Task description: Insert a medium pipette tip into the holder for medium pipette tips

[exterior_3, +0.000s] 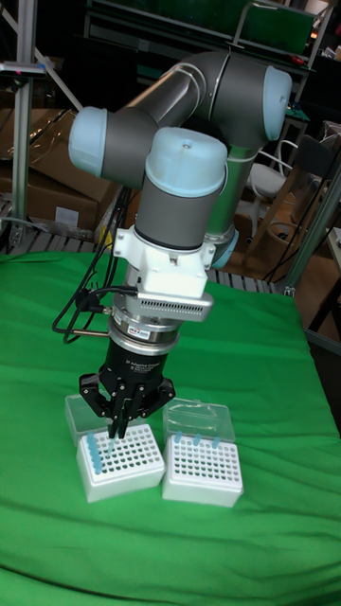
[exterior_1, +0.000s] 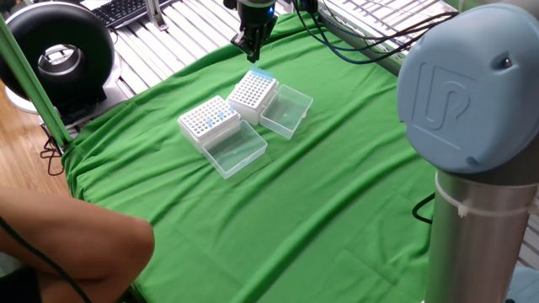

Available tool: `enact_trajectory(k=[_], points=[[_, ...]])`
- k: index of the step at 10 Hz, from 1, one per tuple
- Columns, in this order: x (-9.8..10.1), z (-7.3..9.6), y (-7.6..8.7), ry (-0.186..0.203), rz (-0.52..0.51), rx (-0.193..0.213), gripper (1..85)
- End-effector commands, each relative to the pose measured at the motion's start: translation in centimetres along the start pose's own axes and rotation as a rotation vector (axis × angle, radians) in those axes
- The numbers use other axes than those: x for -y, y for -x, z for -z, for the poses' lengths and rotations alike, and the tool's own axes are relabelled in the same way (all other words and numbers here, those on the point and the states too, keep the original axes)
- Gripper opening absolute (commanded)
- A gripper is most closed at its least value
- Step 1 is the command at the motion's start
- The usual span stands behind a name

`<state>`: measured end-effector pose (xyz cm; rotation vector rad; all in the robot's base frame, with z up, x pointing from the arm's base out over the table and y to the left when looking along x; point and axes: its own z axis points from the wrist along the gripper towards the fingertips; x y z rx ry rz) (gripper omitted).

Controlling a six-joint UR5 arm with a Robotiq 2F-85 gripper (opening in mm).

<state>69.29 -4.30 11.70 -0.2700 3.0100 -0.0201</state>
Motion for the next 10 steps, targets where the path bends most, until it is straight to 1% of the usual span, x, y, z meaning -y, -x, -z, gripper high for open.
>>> enact_trajectory(k=[1,6,10], points=[[0.06,0.05,-0.41,0.01,-0.003,0.004,1.0],[0.2,0.31,0.18,0.009,0.004,0.004,1.0],[0.54,0.22,-0.31,0.006,0.011,0.0,1.0]])
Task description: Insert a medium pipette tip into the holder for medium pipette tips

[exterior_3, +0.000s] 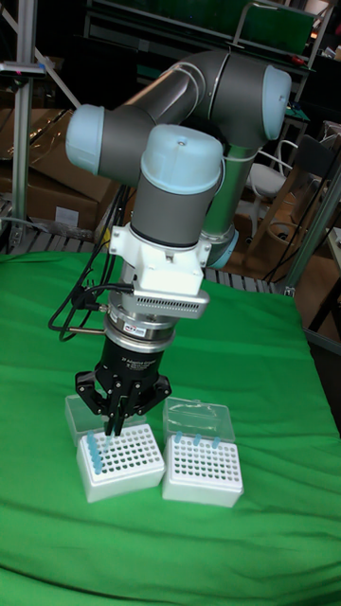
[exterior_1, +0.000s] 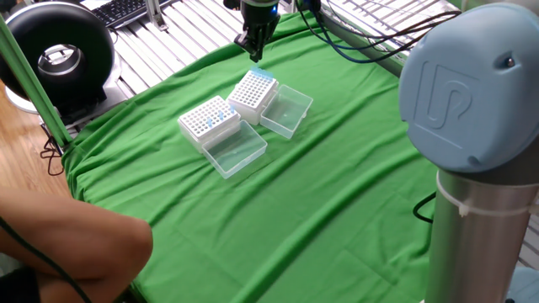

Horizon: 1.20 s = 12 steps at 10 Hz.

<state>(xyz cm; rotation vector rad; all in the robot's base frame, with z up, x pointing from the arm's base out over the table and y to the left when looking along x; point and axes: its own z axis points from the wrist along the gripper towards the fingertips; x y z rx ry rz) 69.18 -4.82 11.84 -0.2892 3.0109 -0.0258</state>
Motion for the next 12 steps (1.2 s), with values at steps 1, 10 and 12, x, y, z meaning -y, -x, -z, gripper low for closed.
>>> enact_trajectory(k=[1,10,12], points=[[0.2,0.0,-0.2,0.007,0.0,0.004,1.0],[0.7,0.0,-1.4,0.005,0.012,0.001,1.0],[0.9,-0.1,-1.6,0.005,0.017,0.002,1.0]])
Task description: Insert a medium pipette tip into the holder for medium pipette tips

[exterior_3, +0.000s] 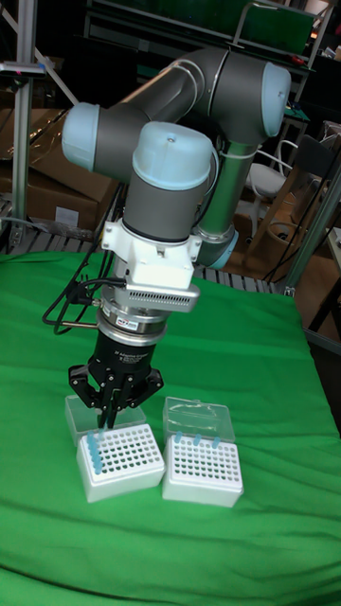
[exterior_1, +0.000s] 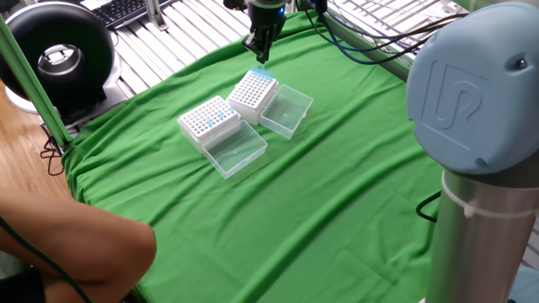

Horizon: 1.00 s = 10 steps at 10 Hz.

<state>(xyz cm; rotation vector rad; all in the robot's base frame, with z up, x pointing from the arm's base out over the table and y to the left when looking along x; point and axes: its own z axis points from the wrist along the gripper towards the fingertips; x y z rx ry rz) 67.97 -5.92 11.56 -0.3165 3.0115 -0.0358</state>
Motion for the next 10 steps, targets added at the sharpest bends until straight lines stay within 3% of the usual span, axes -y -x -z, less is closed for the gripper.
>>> enact_trajectory(k=[1,10], points=[[0.0,0.0,-0.3,0.011,-0.001,0.008,1.0],[0.0,-1.4,0.6,0.024,0.005,0.053,1.0]])
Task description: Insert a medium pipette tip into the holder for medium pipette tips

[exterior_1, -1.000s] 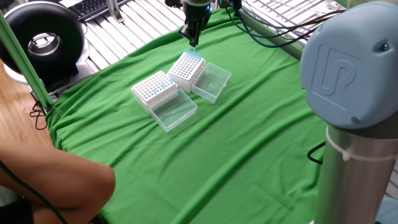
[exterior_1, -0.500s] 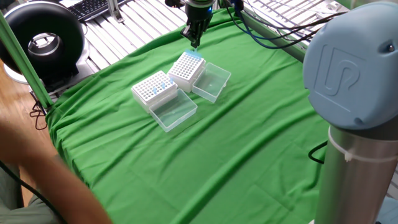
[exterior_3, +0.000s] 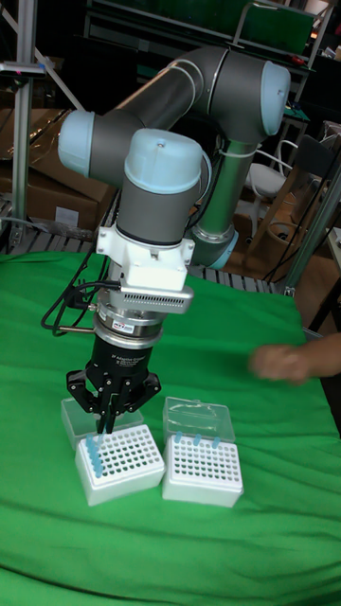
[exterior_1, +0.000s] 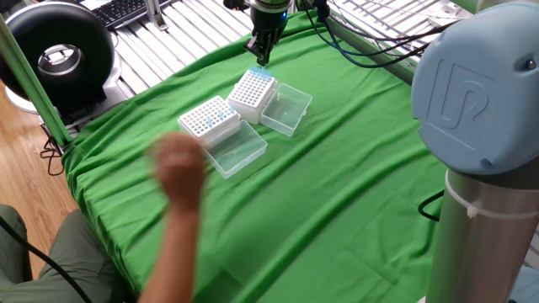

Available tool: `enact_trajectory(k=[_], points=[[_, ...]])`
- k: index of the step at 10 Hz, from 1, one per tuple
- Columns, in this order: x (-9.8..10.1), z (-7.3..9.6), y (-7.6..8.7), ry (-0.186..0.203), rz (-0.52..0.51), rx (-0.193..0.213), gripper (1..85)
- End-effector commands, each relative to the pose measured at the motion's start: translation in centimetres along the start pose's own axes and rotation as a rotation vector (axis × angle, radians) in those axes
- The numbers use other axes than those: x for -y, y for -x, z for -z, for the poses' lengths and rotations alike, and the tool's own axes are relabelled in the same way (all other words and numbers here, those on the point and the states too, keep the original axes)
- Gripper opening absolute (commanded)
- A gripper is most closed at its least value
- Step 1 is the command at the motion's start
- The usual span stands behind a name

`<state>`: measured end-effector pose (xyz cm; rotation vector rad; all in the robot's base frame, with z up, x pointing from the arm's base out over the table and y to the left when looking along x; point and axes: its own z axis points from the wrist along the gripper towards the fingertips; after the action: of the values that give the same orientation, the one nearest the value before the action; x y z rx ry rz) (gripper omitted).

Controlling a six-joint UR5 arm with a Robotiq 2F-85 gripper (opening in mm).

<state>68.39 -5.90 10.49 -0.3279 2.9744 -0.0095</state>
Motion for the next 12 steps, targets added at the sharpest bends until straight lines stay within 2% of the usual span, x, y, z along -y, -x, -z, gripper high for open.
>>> enact_trajectory(k=[1,2,3,5,8,10,12], points=[[-0.1,-0.5,0.3,0.013,0.0,0.019,1.0],[-0.2,-0.6,0.2,0.018,0.012,0.016,3.3],[-0.5,-0.7,0.1,0.035,0.028,0.017,12.7],[-0.6,-0.8,0.1,0.045,0.043,0.019,19.7],[-0.6,-0.8,0.1,0.046,0.044,0.02,22.3],[-1.4,-0.8,0.1,0.042,0.013,0.013,23.0],[-3.0,-0.6,0.4,0.038,-0.033,-0.004,23.0]])
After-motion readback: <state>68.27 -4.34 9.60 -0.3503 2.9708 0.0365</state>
